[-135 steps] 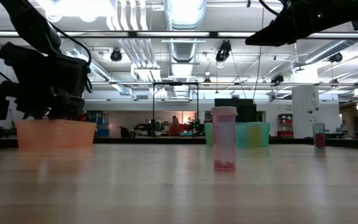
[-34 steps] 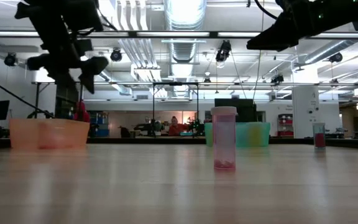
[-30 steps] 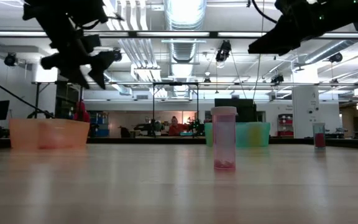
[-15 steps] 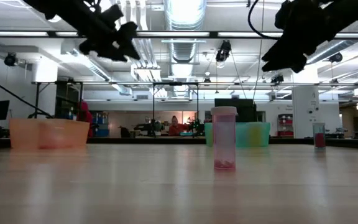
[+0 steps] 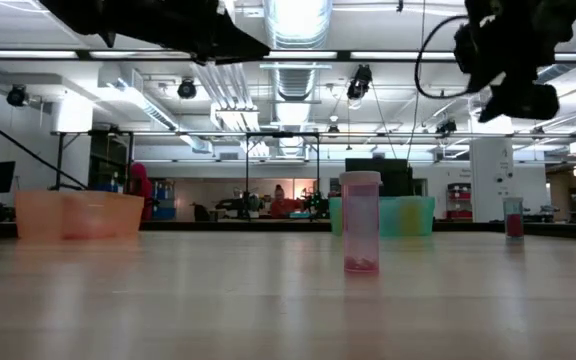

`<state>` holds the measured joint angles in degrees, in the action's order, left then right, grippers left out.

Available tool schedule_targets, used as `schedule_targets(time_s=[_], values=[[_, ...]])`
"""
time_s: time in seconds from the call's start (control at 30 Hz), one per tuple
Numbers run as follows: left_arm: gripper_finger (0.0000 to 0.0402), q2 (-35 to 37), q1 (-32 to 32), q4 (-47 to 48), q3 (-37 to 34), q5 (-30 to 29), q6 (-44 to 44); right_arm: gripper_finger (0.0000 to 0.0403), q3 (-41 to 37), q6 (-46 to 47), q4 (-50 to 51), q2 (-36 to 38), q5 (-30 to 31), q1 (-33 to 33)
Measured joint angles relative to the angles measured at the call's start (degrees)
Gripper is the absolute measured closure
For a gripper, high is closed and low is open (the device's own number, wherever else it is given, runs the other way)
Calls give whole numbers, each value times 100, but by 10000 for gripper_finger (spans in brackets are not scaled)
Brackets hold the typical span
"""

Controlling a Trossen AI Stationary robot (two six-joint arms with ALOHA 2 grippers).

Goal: Pick and place medicine bottles into bin by pill shape (circle, oval)
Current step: Put the blue capsule bottle into the green bin

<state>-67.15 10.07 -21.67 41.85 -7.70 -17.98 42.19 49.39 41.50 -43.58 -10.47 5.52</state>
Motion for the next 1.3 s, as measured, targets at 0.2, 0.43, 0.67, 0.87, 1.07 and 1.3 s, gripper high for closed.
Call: schedule_targets(time_s=[0.2, 0.43, 0.67, 0.87, 1.07, 1.3], values=[[166, -110, 11, -389, 53, -466, -508, 205, 403, 419, 1322, -580, 40, 37], [166, -114, 11, -382, -22, -764, -530, 205, 670, -319, 1959, -1456, 1056, 587], [166, -112, 11, -378, -22, -1259, -638, 205, 1062, -2119, 2336, -2374, 1086, 2046], [166, -119, 11, -382, -22, -1266, -642, 205, 1424, -2953, 2661, -2434, 1212, 2926], [166, -119, 35, -389, -22, -1272, -647, 205, 1075, -3272, 2636, -2333, 1175, 3553], [166, -119, 48, -394, -23, -1275, -670, 204, 664, -3244, 2537, -2329, 714, 3639]])
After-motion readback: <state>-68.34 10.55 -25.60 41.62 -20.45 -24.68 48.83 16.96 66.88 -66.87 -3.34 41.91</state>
